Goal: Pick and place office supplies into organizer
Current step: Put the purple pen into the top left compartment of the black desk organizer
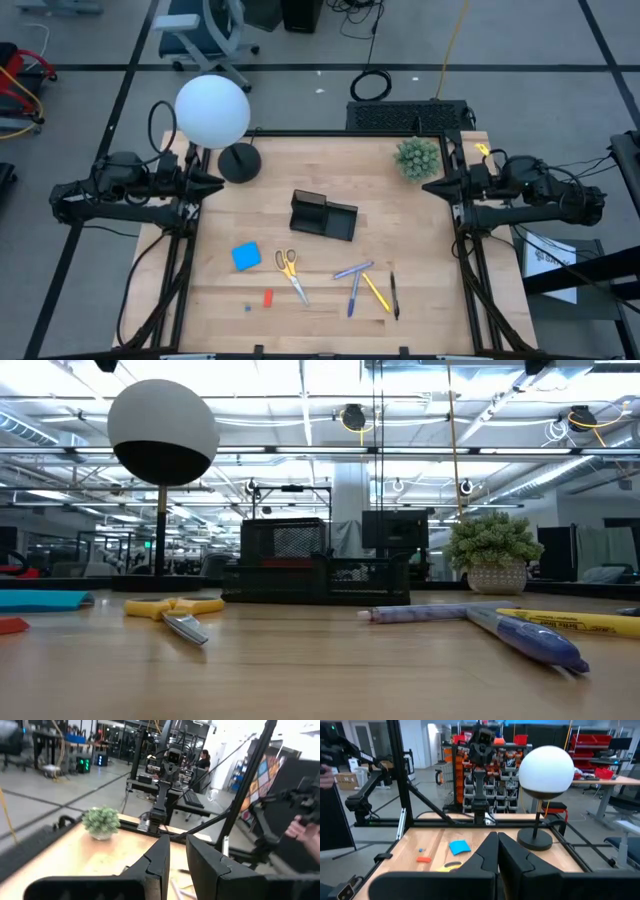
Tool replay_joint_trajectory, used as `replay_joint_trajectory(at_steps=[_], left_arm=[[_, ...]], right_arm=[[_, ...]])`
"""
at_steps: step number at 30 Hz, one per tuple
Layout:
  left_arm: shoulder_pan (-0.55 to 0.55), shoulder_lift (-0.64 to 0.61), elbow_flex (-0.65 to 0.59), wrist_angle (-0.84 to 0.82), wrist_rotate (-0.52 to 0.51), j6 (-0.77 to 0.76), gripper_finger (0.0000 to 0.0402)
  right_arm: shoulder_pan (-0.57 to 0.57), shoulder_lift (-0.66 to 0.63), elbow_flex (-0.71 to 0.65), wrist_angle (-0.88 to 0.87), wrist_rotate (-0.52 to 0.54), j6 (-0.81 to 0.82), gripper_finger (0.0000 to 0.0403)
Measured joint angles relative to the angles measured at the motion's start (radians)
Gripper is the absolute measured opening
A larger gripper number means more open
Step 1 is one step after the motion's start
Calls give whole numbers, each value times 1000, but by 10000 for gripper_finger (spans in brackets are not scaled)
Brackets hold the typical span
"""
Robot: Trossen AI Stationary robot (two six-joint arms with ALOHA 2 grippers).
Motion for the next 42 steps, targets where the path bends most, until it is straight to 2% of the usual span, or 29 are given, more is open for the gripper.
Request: replay_joint_trajectory(at_steps=[9,13,23,35,42], left_arm=[[0,0,0,0,-34,-52,72],[0,0,0,1,-44,-13,72],[0,38,0,72,-165,74,72],[0,122,0,161,-176,97,72],[0,137,0,233,-176,98,72]], right_arm=[[0,2,0,100,0,0,0],[0,6,0,121,4,1,0],[0,23,0,133,0,50,0],[0,75,0,123,1,89,0],[0,120,0,154,2,-5,0]])
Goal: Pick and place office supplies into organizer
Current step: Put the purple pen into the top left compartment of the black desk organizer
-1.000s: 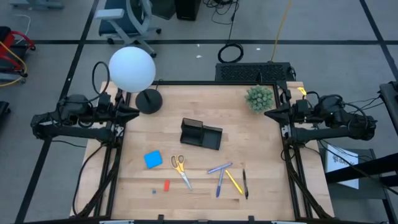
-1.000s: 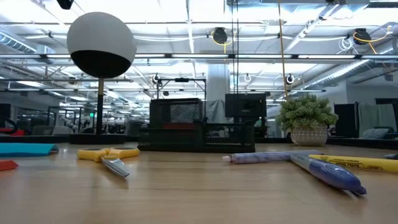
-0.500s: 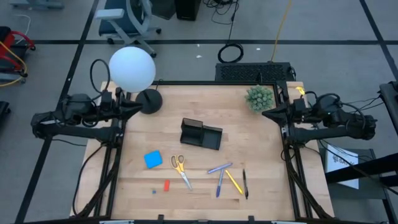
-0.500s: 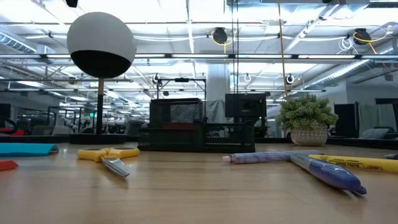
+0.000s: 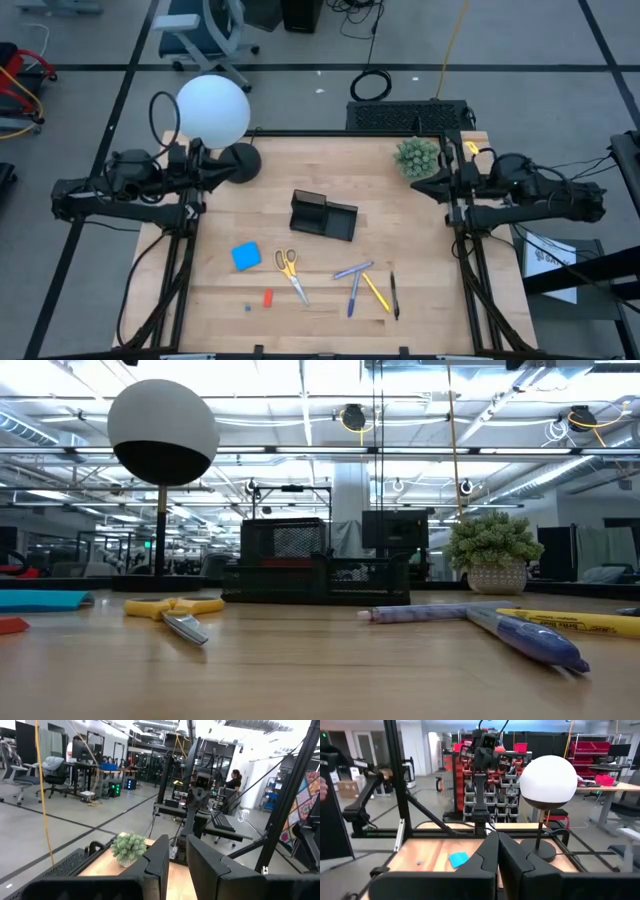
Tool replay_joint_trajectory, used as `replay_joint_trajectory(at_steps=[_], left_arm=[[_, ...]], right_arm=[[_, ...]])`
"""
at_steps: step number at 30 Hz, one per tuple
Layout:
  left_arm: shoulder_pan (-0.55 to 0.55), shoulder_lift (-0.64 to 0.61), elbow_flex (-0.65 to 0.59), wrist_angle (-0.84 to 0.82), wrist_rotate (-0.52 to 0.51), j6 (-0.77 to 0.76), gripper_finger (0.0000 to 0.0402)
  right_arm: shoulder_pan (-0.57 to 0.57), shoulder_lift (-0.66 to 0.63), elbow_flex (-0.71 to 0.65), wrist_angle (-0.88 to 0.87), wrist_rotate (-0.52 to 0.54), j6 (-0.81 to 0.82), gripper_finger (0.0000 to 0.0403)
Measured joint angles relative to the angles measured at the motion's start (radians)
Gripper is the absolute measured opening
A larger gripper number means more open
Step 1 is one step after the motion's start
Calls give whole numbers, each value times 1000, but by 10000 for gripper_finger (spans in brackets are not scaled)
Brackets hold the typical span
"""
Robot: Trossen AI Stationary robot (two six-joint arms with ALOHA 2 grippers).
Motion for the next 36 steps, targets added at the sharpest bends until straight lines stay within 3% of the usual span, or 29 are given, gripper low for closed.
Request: replay_joint_trajectory(at_steps=[8,24,29,36], left_arm=[[0,0,0,1,0,0,72],[0,0,0,-1,0,-1,72],[0,0,0,-1,1,-1,72],[0,0,0,-1,1,-2,72]], right_arm=[[0,61,0,129,-4,-55,0],[-1,221,27,73,-2,-4,0],[-1,263,39,-7,29,8,0],[-20,365,189,-220,131,-26,0]])
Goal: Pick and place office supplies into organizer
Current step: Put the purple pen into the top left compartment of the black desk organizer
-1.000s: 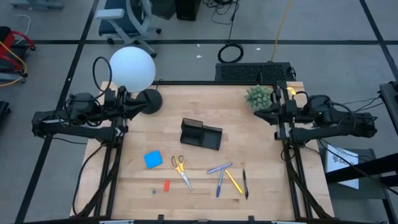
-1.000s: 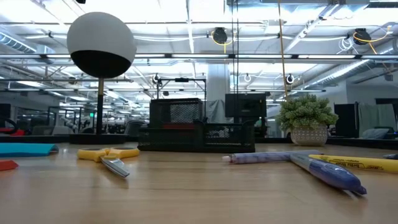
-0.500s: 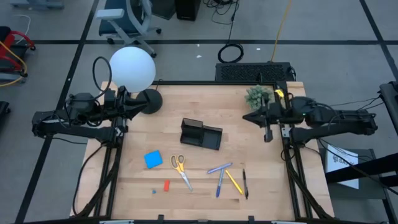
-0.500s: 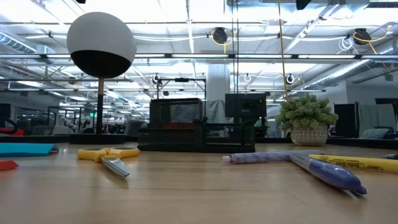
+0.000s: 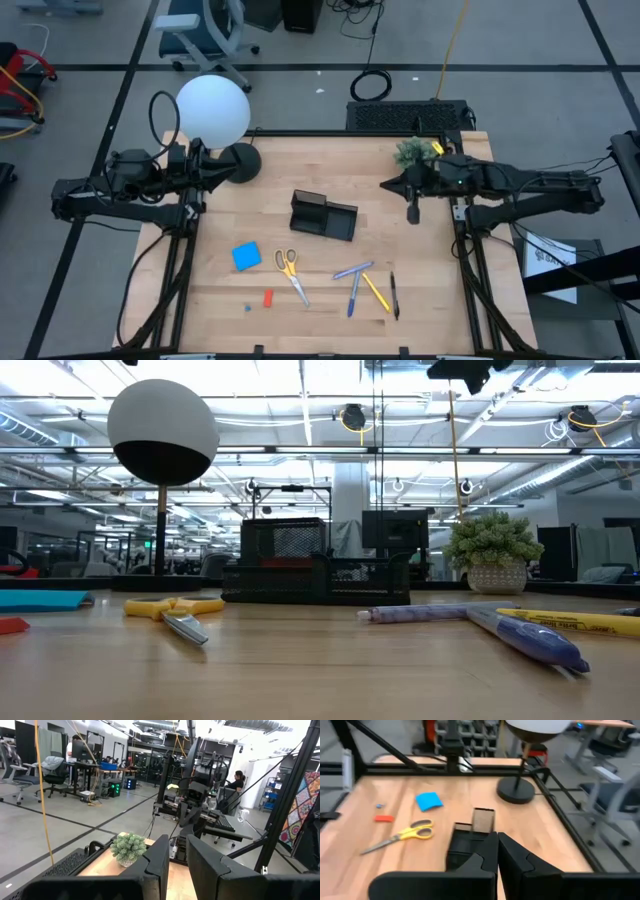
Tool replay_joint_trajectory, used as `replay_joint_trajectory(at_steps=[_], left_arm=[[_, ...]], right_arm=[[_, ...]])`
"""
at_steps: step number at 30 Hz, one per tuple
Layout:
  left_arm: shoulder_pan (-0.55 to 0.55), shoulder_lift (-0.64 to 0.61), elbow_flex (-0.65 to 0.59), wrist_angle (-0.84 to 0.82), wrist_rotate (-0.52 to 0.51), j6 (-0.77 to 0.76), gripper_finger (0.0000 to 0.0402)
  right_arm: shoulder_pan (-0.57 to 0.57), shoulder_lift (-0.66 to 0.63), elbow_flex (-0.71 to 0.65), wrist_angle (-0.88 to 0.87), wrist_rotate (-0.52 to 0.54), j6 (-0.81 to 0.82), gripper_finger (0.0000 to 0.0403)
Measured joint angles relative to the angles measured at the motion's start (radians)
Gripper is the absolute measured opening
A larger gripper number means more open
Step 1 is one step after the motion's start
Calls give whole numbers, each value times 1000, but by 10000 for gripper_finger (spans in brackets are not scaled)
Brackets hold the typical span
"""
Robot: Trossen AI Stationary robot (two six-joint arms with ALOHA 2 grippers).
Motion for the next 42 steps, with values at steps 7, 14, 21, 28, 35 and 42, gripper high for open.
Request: replay_joint_trajectory(at_steps=[7,14,21,28,35,42], left_arm=[[0,0,0,0,0,0,72],[0,0,0,0,0,0,72],[0,0,0,0,1,0,72],[0,0,0,0,1,0,72],[0,0,0,0,1,0,72],[0,0,0,0,1,0,72]], right_arm=[[1,75,71,-93,0,-9,0],[3,161,79,-242,0,-9,0],[30,303,130,-391,-2,-8,0],[82,471,271,-576,0,-9,0],[134,613,383,-681,3,-11,0],[235,728,445,-724,3,-15,0]])
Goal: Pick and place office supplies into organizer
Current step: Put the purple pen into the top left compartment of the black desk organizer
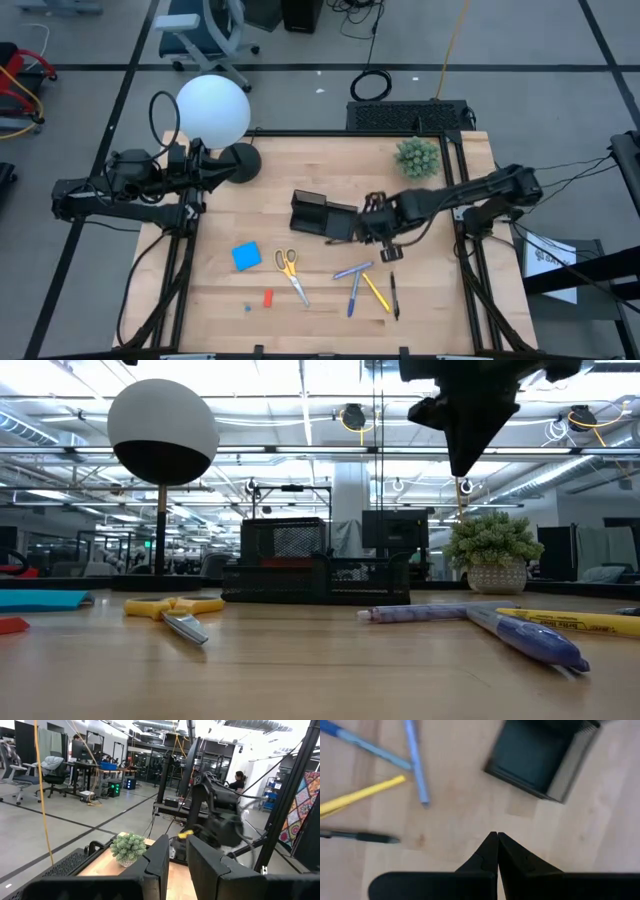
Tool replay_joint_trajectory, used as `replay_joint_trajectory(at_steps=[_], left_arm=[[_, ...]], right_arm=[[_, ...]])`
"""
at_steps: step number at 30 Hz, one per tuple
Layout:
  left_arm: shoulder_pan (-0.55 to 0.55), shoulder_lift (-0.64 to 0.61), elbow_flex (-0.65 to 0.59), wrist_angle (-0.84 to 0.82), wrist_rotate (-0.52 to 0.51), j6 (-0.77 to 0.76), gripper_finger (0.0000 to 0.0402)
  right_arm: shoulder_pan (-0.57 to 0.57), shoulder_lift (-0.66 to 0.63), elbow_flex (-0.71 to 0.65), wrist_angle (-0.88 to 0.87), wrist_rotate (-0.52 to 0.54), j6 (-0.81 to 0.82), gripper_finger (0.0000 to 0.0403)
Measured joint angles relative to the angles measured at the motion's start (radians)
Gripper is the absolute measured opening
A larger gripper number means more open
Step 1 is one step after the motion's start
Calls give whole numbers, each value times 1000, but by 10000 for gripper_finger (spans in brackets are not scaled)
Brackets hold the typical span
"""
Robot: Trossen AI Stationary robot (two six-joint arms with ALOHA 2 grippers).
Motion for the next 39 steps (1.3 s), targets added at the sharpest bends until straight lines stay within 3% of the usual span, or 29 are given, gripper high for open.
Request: replay_joint_trajectory(at_steps=[8,17,39], left_arm=[[0,0,0,0,0,0,72],[0,0,0,0,0,0,72],[0,0,0,0,0,0,72]], right_arm=[[85,118,85,15,-5,19,4],[94,241,175,33,-61,48,40],[114,374,178,158,-166,190,111]])
